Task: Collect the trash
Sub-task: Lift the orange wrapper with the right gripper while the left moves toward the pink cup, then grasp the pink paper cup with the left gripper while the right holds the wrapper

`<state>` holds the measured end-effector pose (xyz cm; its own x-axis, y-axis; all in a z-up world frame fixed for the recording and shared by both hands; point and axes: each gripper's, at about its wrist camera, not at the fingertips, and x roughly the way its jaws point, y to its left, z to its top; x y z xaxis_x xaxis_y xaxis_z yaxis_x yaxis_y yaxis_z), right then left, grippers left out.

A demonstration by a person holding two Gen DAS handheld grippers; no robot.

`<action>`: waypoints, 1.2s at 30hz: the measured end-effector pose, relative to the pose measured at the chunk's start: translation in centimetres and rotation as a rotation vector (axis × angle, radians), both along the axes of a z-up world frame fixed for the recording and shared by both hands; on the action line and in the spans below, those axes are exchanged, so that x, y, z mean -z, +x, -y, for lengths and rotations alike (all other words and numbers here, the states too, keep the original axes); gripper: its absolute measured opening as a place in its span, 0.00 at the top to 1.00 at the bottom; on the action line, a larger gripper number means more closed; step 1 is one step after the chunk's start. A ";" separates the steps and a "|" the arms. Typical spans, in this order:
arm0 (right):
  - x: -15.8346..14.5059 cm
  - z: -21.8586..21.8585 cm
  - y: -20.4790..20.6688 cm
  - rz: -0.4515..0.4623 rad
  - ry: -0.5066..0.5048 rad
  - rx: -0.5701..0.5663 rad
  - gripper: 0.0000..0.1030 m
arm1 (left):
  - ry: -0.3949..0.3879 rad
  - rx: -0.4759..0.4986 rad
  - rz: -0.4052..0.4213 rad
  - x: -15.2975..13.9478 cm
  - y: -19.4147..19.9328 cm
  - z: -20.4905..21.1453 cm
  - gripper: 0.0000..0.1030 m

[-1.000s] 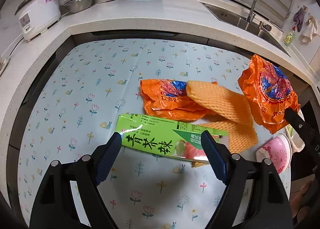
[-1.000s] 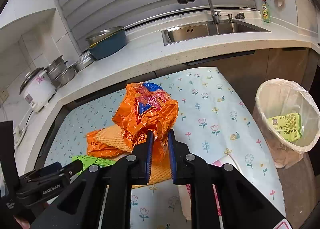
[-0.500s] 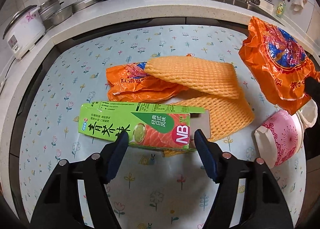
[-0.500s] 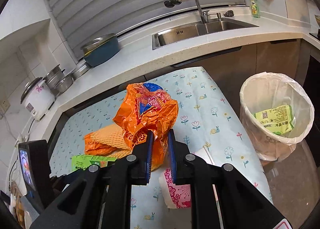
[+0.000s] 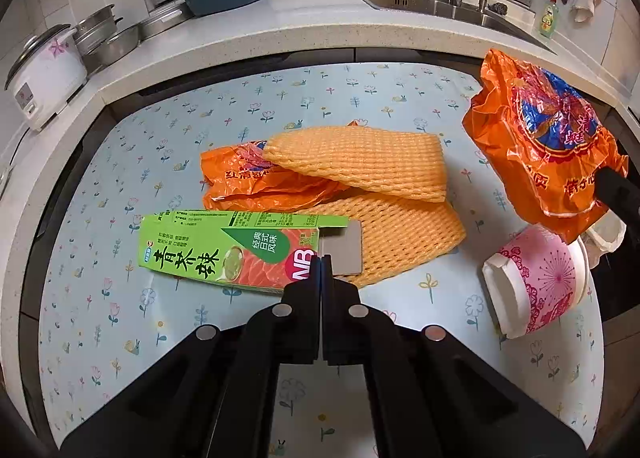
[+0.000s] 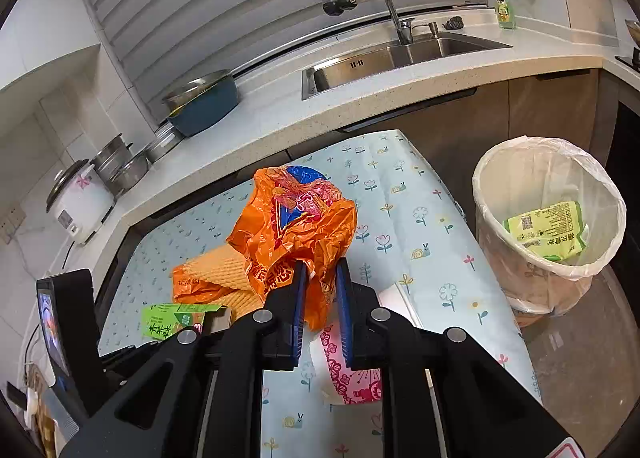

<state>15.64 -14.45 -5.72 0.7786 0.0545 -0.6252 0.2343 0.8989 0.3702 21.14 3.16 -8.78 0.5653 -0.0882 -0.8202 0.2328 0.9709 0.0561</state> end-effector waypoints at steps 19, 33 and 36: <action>-0.4 6.3 -5.7 -0.002 -0.050 0.155 0.86 | -0.152 0.136 -0.045 -2.8 -5.0 5.7 0.81; 5.2 4.7 -5.6 -0.105 -0.018 0.042 0.88 | -0.189 0.110 -0.040 -1.5 -5.9 5.3 0.20; 5.0 3.4 -5.3 -0.098 -0.020 0.000 0.88 | -0.204 0.091 -0.059 -1.2 -5.5 5.1 0.17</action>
<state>10.35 -17.86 -10.71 0.7139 0.0409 -0.6990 0.2687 0.9058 0.3274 15.66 -1.89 -7.59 0.4993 -0.3038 -0.8114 0.3171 0.9356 -0.1552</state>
